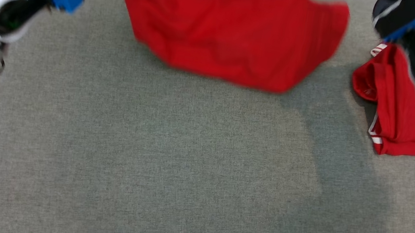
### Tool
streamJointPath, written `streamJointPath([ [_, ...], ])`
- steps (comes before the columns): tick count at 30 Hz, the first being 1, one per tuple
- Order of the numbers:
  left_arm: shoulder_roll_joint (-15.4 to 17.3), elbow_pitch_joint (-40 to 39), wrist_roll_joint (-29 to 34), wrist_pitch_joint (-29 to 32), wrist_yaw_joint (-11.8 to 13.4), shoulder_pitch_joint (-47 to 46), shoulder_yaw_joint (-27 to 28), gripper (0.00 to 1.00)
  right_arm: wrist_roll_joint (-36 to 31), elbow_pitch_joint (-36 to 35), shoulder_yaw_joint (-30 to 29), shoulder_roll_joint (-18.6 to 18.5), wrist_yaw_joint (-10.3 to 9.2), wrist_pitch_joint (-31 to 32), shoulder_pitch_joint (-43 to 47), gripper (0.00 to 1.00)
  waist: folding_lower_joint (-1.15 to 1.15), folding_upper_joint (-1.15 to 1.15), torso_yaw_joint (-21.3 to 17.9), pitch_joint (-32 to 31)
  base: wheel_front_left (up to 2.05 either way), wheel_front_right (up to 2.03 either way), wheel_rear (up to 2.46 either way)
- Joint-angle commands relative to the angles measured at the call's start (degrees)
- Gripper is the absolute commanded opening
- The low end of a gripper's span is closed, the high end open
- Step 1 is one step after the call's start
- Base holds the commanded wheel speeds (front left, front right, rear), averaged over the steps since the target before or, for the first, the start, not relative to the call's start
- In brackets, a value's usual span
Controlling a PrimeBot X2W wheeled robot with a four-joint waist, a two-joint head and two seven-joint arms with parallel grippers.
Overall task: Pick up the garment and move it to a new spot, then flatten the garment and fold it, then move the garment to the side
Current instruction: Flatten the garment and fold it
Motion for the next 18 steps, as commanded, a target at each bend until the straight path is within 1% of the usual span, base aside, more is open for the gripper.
streamJointPath([
  [1, -0.1, 0.8, 0.5, -1.2, -0.1, -2.1, -0.4, 0.00, 0.0, 0.9, -0.1, 0.2, 0.01, -1.4, -2.5, 0.00, -0.02, -0.02, 0.5, 0.8, 0.00, 0.00, 0.00],
  [3, -0.2, 2.6, 0.9, -4.1, -0.1, -5.7, -0.7, 0.00, 0.4, 2.3, 0.1, 0.6, 0.01, -4.1, -6.4, 0.00, -0.02, -0.02, 0.4, 1.3, 0.00, 0.00, 0.00],
  [6, -0.8, 4.5, 0.1, -8.0, -0.1, -9.6, -1.4, 0.00, 1.3, 3.2, 0.4, 0.4, 0.01, -8.0, -10.6, 0.00, -0.02, -0.02, 0.4, 1.3, 0.00, 0.00, 0.00],
  [9, -0.5, 4.6, -1.2, -9.6, -0.1, -10.7, -3.6, 0.00, 2.8, 2.9, 1.9, 0.3, 0.01, -10.4, -11.2, 0.00, -0.02, -0.02, 0.4, 0.4, 0.00, 0.00, 0.00],
  [14, 0.9, 2.0, -4.1, -11.5, -0.1, -6.3, -9.4, 0.00, 3.2, 0.9, 7.3, -2.5, 0.01, -12.4, -5.7, 0.00, -0.02, -0.02, 0.8, -1.5, 0.00, 0.00, 0.00],
  [16, 1.9, 0.2, -4.5, -12.7, -0.1, -3.6, -12.2, 0.00, 3.9, -1.2, 8.7, -3.5, 0.01, -13.4, -1.8, 0.00, -0.02, -0.02, 0.8, -2.3, 0.00, 0.00, 0.00],
  [18, 3.4, -2.3, -4.7, -14.0, -0.1, -0.2, -15.5, 0.00, 3.9, -2.9, 10.1, -5.4, 0.01, -14.1, 3.5, 0.00, -0.02, -0.02, 0.8, -3.2, 0.00, 0.00, 0.00],
])
